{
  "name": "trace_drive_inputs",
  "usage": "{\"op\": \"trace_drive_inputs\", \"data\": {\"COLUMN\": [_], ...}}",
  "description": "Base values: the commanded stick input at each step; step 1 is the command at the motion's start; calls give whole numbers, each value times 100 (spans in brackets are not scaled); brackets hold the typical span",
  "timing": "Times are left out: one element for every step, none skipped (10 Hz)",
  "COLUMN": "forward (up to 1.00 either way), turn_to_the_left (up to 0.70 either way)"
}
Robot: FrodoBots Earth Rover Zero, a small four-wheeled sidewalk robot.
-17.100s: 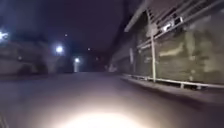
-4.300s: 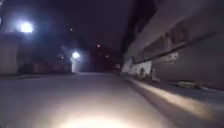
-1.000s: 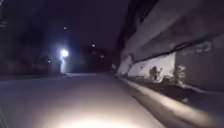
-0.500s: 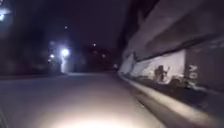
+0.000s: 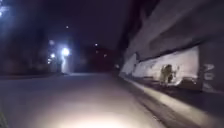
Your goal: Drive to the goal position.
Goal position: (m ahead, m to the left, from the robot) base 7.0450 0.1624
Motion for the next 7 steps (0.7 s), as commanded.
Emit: {"op": "trace_drive_inputs", "data": {"forward": [70, 70, 70, 70, 70, 70, 70], "turn_to_the_left": [0, 0, 0, 0, 0, 0, 0]}}
